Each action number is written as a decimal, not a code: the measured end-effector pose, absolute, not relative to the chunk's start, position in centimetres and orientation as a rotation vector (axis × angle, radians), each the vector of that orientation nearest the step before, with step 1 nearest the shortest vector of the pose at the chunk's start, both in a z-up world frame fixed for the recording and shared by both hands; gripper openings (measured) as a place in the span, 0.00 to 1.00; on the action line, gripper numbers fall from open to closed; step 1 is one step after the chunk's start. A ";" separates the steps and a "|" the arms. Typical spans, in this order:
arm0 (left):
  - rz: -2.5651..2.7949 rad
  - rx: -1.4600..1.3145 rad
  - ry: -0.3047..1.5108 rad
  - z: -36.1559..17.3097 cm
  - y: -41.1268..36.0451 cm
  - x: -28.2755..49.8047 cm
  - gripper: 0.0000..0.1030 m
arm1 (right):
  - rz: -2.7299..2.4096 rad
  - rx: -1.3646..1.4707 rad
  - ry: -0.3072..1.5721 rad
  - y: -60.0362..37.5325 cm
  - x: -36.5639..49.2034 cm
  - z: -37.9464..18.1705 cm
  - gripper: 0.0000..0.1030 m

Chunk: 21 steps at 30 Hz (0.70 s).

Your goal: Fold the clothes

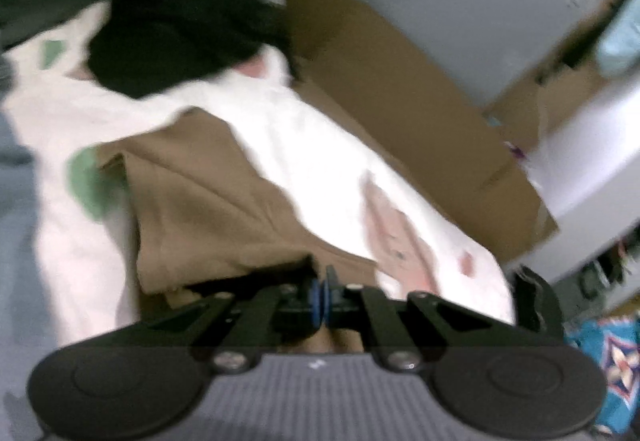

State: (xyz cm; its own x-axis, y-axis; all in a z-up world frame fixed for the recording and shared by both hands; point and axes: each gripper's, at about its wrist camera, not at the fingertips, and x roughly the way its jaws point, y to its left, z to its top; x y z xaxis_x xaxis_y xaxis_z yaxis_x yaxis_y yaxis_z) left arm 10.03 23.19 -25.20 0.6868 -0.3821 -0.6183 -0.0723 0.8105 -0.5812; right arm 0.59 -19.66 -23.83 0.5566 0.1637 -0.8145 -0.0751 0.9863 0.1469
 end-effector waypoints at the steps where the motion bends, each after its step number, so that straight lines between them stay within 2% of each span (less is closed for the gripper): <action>1: -0.220 -0.612 0.808 -24.9 22.3 10.1 0.02 | 0.142 0.099 0.970 -19.6 0.6 -23.8 0.45; 21: -0.597 -0.588 0.873 -23.3 10.5 9.7 0.02 | 0.176 0.191 0.962 -19.4 1.8 -22.9 0.45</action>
State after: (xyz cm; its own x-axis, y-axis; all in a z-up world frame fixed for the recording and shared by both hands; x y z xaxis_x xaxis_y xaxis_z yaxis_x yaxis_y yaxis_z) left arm 9.65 10.48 -23.26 0.5057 -0.6886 -0.5197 0.2354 0.6897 -0.6847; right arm 1.80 -19.44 -22.92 0.5602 0.2323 -0.7951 -0.0636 0.9691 0.2383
